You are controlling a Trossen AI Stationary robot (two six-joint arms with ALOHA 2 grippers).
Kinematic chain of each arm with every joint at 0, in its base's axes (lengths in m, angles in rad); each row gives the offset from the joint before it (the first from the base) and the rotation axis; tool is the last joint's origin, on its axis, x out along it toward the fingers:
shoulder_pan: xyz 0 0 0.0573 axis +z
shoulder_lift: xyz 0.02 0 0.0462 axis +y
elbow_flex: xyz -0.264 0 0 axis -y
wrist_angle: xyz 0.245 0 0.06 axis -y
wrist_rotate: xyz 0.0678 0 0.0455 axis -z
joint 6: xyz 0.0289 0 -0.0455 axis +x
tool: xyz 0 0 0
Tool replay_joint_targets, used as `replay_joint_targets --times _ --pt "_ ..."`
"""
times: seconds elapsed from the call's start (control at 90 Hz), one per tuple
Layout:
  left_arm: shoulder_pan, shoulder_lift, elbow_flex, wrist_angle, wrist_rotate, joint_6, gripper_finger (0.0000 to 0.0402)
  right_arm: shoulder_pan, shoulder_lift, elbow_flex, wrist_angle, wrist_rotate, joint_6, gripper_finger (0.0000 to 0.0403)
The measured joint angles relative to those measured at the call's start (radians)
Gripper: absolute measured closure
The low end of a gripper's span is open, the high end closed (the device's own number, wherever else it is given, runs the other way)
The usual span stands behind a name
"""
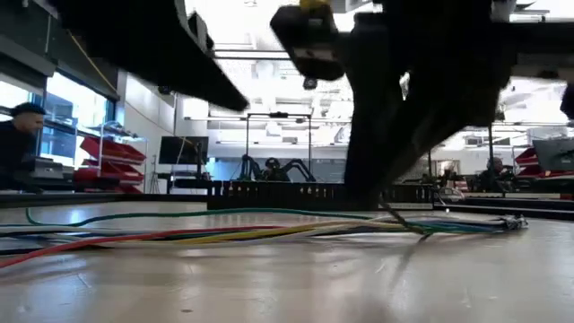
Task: Ziptie cables
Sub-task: Wrap the colored loose cables with the black zip tie
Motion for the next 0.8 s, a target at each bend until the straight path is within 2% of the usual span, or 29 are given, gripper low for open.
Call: replay_joint_targets --times 0.089,0.322,0.511,0.656,0.8 --pt "0.006 0.038 0.0 0.048 0.012 0.051 0.0378 0.001 -0.027 0.0 0.0 0.01 0.064 0.0403" --pt "0.033 0.133 0.0 0.291 0.141 0.163 0.0378 0.024 -0.086 -0.008 0.017 0.093 0.154 0.0403" --pt "0.056 0.201 0.0 0.486 0.165 0.227 0.0373 0.055 -0.124 -0.086 0.095 0.151 0.229 0.0403" --pt "0.09 0.223 -0.001 0.488 0.204 0.143 0.0337 0.077 -0.15 -0.136 0.14 0.21 0.289 0.0403" --pt "0.114 0.222 0.0 0.533 0.249 0.184 0.0277 0.104 -0.176 -0.164 0.181 0.261 0.317 0.0403"
